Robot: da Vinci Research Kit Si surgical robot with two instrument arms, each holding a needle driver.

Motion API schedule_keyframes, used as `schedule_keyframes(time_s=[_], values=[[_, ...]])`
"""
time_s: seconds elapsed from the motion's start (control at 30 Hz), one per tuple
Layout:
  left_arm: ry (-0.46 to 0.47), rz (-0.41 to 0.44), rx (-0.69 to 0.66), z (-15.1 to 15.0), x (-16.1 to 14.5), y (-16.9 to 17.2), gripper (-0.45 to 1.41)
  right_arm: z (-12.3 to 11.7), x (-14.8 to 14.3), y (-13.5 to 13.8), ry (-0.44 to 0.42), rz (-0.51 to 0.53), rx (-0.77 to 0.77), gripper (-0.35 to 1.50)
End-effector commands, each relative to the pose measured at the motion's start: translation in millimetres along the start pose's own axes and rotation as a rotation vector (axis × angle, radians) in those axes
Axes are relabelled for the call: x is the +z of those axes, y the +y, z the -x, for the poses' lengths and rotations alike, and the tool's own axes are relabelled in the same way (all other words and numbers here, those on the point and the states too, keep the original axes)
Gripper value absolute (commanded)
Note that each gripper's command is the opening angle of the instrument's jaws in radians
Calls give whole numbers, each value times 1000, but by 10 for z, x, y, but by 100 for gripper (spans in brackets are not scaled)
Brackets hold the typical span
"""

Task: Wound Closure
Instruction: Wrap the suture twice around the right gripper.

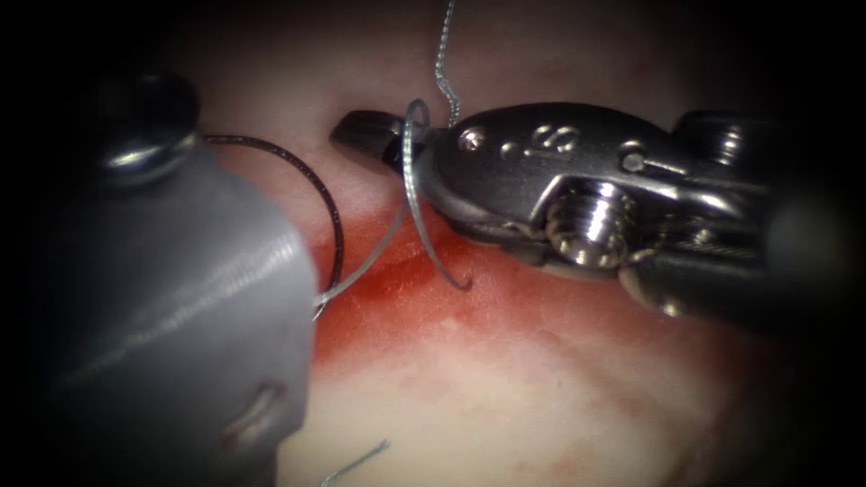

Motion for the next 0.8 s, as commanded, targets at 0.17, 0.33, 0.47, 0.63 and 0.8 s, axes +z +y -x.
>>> schedule_keyframes(time_s=[0.17,0.33,0.47,0.63,0.8], values=[[-80,167,47,9,-38,40,-45,-11,13,0,-20,-328,-201,-35],[-119,260,31,0,-36,60,-45,-15,6,6,89,-633,-282,-35],[-120,295,15,-5,-31,69,-45,-17,0,10,160,-732,-248,-35],[-128,321,-6,-9,-9,72,-45,-9,-2,3,357,-945,-22,-35],[-123,288,-18,-4,9,67,-45,14,13,-17,509,-1078,205,-35]])
